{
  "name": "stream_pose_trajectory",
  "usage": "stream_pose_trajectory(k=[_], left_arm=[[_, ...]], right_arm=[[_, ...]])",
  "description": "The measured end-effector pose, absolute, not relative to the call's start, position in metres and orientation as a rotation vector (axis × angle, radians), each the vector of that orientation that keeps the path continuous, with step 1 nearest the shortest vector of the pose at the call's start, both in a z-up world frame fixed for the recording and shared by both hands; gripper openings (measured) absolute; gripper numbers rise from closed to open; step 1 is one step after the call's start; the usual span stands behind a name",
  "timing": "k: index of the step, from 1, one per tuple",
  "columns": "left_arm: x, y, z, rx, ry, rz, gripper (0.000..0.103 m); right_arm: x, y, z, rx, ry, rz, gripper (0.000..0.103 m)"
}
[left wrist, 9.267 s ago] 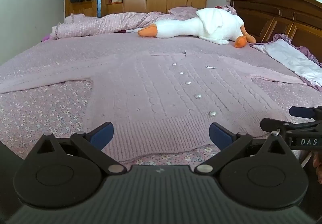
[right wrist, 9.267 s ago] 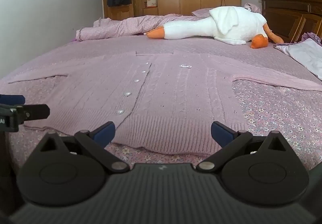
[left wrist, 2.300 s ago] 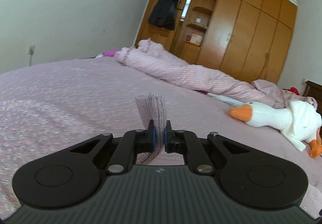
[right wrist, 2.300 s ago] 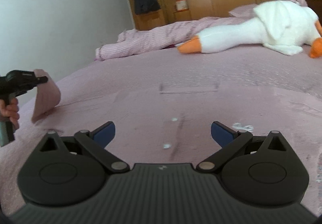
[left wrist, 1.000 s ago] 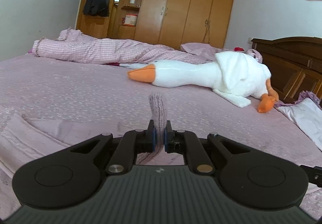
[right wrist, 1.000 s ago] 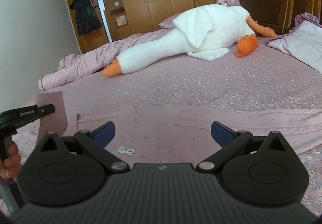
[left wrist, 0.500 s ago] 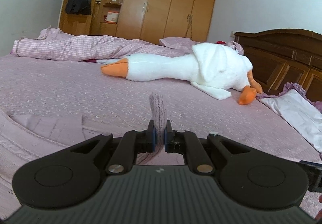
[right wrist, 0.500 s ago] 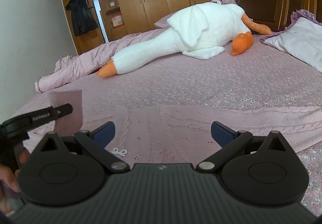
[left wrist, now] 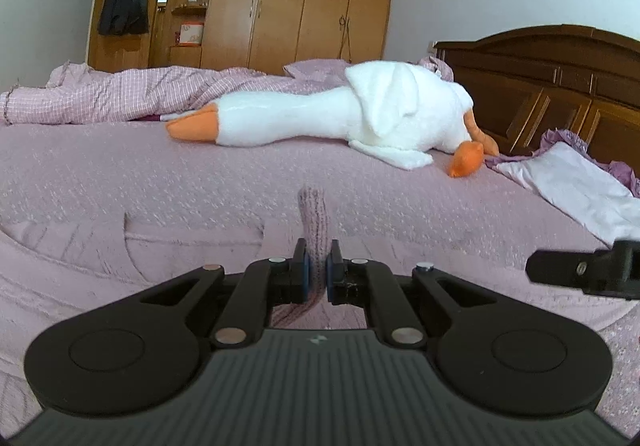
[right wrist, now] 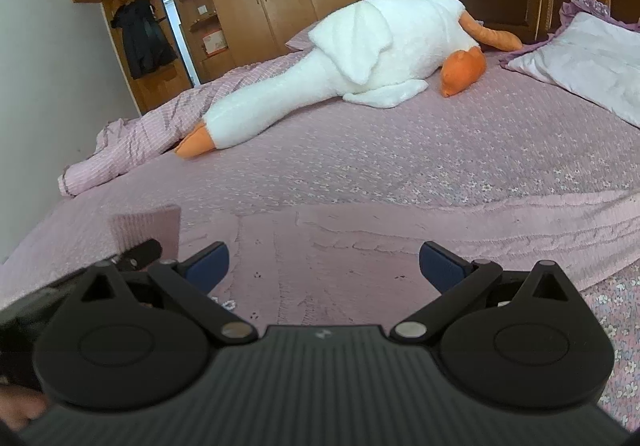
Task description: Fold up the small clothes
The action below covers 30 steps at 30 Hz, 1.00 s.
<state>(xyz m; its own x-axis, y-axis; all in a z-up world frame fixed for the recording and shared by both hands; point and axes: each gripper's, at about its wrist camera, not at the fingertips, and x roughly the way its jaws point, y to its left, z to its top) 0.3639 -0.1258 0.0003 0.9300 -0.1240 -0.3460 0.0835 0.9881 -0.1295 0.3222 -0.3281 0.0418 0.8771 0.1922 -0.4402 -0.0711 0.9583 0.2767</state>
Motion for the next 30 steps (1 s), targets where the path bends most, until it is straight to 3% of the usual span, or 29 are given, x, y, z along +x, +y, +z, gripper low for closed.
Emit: stream_pose_trajectory(k=[6,10,11,19,26,27,29,30], left_arm=[[0.37,-0.137,-0.018,-0.05,0.415,-0.141,0.014],[0.363,-0.136,-0.017,-0.079,0.391,-0.177,0.07],[0.361,-0.135,-0.015,-0.084,0.381,-0.18,0.074],[0.354,-0.108,0.006,-0.091,0.367,-0.133,0.078],[0.337,-0.011,0.007,-0.039,0.389,0.064,0.077],[0.333,0.007,0.006,-0.039,0.394,0.097,0.075],[0.327,0.042,0.003,-0.059,0.421,0.145,0.051],[0.325,0.06,0.0,-0.075,0.446,0.17,0.047]], right_arm=[[0.324,-0.332,0.041,0.263,0.486,0.136,0.103],[0.326,-0.333,0.038,0.265,0.499,0.125,0.103],[0.326,-0.333,0.038,0.266,0.503,0.123,0.103],[0.329,-0.331,0.031,0.287,0.541,0.163,0.103],[0.324,-0.311,0.027,0.253,0.51,0.28,0.102],[0.323,-0.304,0.026,0.237,0.502,0.311,0.1],[0.323,-0.29,0.024,0.203,0.509,0.356,0.071],[0.324,-0.282,0.022,0.171,0.521,0.364,0.067]])
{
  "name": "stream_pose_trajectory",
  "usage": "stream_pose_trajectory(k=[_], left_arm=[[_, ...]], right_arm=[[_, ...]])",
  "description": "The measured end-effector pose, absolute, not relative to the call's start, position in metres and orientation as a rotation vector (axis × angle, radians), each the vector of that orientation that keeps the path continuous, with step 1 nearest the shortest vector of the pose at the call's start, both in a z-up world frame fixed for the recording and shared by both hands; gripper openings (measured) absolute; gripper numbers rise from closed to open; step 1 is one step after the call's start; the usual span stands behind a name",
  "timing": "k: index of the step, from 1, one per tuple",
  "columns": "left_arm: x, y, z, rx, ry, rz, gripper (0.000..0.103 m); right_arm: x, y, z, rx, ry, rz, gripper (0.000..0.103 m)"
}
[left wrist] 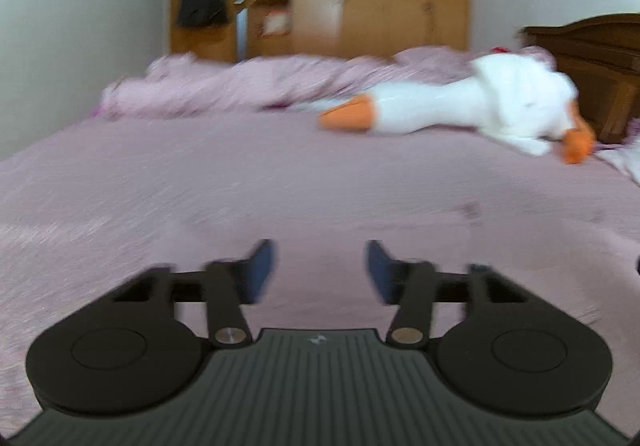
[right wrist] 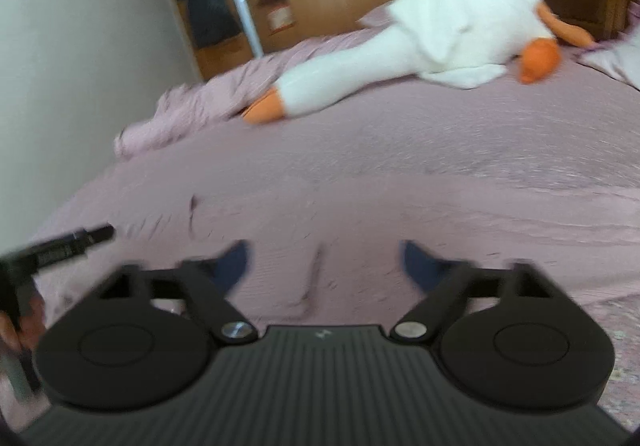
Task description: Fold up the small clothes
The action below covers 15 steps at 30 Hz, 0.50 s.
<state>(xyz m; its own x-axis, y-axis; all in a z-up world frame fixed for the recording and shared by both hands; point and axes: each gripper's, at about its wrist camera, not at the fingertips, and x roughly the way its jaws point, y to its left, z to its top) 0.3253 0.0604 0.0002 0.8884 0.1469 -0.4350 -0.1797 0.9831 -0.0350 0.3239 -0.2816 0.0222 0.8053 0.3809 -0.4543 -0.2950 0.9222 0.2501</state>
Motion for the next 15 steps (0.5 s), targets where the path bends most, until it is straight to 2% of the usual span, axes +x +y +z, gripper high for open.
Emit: stream_pose_trajectory(k=[1,3,6,8,15], left_arm=[[0.323,0.076,-0.003,-0.086,0.464,0.192,0.043],[0.317,0.103,-0.012,-0.093,0.488,0.232,0.038],[0.307,0.133,-0.026,-0.108,0.528,0.249,0.032],[0.305,0.142,-0.037,-0.097,0.57,0.287,0.026],[0.312,0.149,-0.046,-0.054,0.603,0.329,0.027]], right_arm=[[0.325,-0.274,0.02,0.142,0.535,0.366,0.066],[0.327,-0.261,0.013,0.089,0.56,0.382,0.056],[0.329,-0.251,0.004,0.061,0.573,0.394,0.033],[0.331,-0.245,-0.003,0.062,0.584,0.424,0.007],[0.337,-0.23,-0.016,0.02,0.626,0.393,0.002]])
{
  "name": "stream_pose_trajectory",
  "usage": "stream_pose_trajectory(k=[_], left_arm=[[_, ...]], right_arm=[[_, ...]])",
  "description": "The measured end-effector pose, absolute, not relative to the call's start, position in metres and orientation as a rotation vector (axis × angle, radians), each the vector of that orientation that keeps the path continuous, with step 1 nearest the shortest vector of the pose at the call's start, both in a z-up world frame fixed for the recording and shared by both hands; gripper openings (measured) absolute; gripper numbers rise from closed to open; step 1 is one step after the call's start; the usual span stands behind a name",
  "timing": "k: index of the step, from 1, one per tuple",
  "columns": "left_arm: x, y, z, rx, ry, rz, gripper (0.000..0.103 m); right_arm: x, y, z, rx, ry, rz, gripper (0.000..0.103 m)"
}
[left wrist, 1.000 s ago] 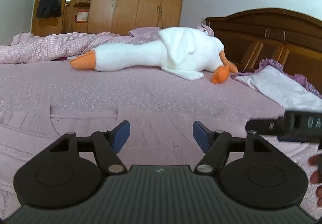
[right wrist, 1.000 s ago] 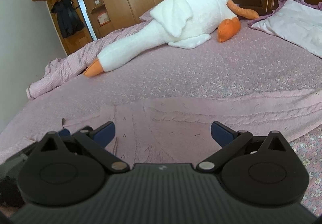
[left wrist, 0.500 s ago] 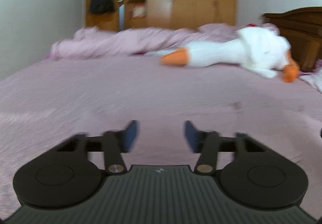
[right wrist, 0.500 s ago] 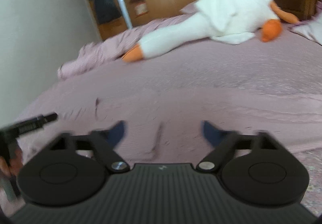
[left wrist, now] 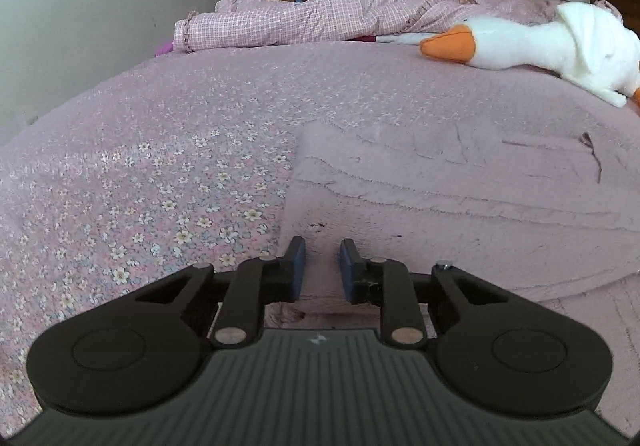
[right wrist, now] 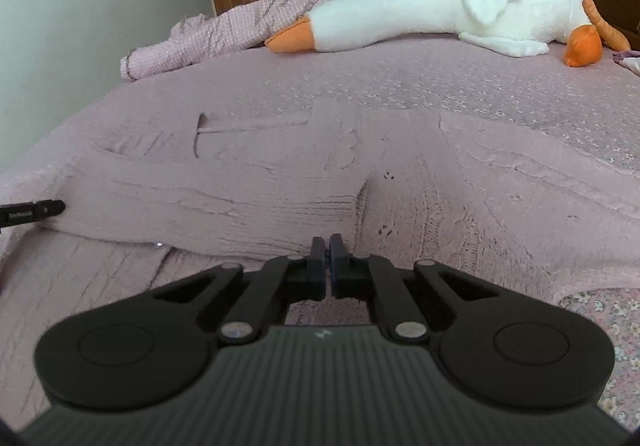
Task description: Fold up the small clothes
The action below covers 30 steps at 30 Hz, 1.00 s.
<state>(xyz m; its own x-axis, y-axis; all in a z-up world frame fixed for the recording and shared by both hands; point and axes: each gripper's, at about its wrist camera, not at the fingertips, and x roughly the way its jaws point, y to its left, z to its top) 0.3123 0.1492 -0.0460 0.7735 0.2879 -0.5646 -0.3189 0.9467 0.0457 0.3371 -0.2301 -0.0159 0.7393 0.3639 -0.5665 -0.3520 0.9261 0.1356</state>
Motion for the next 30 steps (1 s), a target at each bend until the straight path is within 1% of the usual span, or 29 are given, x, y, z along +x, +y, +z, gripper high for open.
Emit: stream_pose_trajectory(k=[3,5,7,8,9,11,14,16,18,19,21,22,23,28,30], left_arm=[[0.308,0.142,-0.045,-0.037,0.595,0.339,0.027],[0.308,0.135,-0.041,-0.033,0.586,0.349,0.027],[0.302,0.127,-0.037,-0.04,0.579,0.345,0.029],[0.298,0.125,-0.035,-0.043,0.575,0.332,0.034],[0.294,0.12,-0.031,-0.043,0.57,0.323,0.037],[0.286,0.113,-0.024,-0.047,0.555,0.312,0.051],[0.273,0.103,-0.009,-0.073,0.526,0.292,0.064],[0.264,0.094,0.001,-0.086,0.506,0.273,0.07],[0.256,0.083,0.007,-0.099,0.498,0.255,0.073],[0.255,0.074,0.009,-0.092,0.502,0.243,0.075],[0.252,0.055,0.012,-0.053,0.496,0.216,0.077],[0.252,0.044,0.013,-0.028,0.49,0.201,0.078],[0.252,0.034,0.013,-0.004,0.486,0.188,0.078],[0.255,-0.012,0.012,0.019,0.5,0.116,0.078],[0.255,-0.028,0.01,0.025,0.495,0.096,0.079]], right_arm=[[0.333,-0.231,-0.014,-0.015,0.63,0.393,0.002],[0.33,-0.233,-0.012,-0.013,0.624,0.405,0.007],[0.325,-0.236,-0.009,-0.019,0.614,0.405,0.007],[0.323,-0.237,-0.007,-0.019,0.607,0.404,0.007],[0.321,-0.24,-0.005,-0.016,0.603,0.406,0.007],[0.317,-0.248,0.0,0.002,0.593,0.408,0.008],[0.31,-0.265,0.007,0.036,0.576,0.395,0.008],[0.306,-0.28,0.009,0.059,0.568,0.377,0.008],[0.301,-0.299,0.01,0.088,0.567,0.343,0.009],[0.299,-0.311,0.01,0.102,0.567,0.32,0.012],[0.292,-0.331,0.011,0.113,0.554,0.266,0.026],[0.288,-0.342,0.012,0.116,0.543,0.242,0.04],[0.282,-0.353,0.013,0.127,0.531,0.223,0.049],[0.255,-0.41,0.014,0.214,0.493,0.15,0.059],[0.248,-0.437,0.013,0.249,0.489,0.091,0.059]])
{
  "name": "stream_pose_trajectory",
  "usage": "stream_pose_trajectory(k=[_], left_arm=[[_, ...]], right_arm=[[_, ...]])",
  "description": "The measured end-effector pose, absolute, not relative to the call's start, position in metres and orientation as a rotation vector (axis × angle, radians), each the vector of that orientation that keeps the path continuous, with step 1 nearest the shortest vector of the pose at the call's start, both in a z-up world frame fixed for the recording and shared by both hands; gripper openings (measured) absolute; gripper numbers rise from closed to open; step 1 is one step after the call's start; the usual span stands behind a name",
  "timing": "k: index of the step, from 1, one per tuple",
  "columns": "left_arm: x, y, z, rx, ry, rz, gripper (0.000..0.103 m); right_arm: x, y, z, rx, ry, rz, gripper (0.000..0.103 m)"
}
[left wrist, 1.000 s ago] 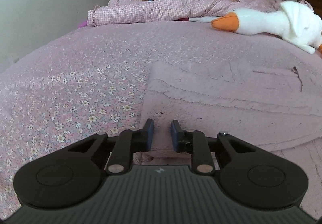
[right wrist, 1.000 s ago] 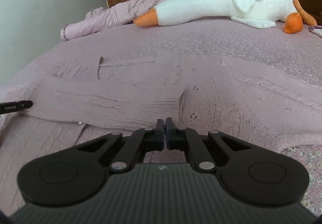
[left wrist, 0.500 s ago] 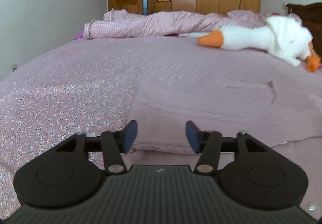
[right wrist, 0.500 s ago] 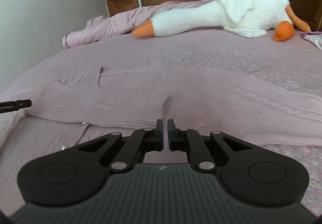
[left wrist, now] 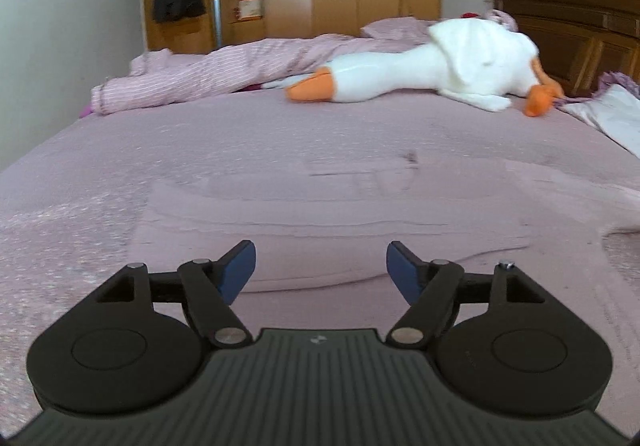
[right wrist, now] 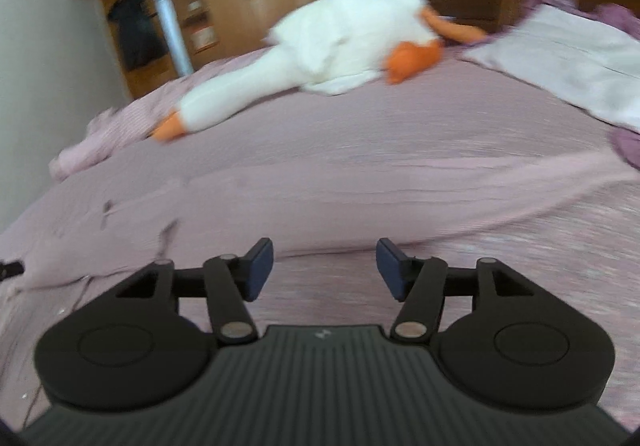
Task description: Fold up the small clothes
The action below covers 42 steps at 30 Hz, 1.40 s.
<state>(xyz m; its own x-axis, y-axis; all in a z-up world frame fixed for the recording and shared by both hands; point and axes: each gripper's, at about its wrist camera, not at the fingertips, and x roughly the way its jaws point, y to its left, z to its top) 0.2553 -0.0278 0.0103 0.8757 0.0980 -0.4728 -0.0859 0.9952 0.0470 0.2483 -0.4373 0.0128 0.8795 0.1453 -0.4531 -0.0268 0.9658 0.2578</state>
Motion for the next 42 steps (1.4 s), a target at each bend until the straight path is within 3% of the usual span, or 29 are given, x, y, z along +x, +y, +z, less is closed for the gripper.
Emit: stream_pose_trajectory(k=[11,19,25,42], left_arm=[[0.271,-0.082,0.0,0.051,0.506,0.023,0.08],[0.286,-0.086,-0.006,0.011,0.518,0.035,0.081],[0.303,-0.083,-0.015,0.007,0.527,0.075,0.083],[0.317,-0.069,-0.014,-0.013,0.533,0.06,0.083]], right_arm=[[0.236,-0.558,0.019,0.419,0.42,-0.239,0.062],[0.273,-0.609,-0.017,0.646,0.477,-0.287,0.062],[0.288,-0.632,-0.032,0.841,0.453,-0.276,0.059],[0.328,-0.66,-0.047,0.94,0.288,-0.309,0.055]])
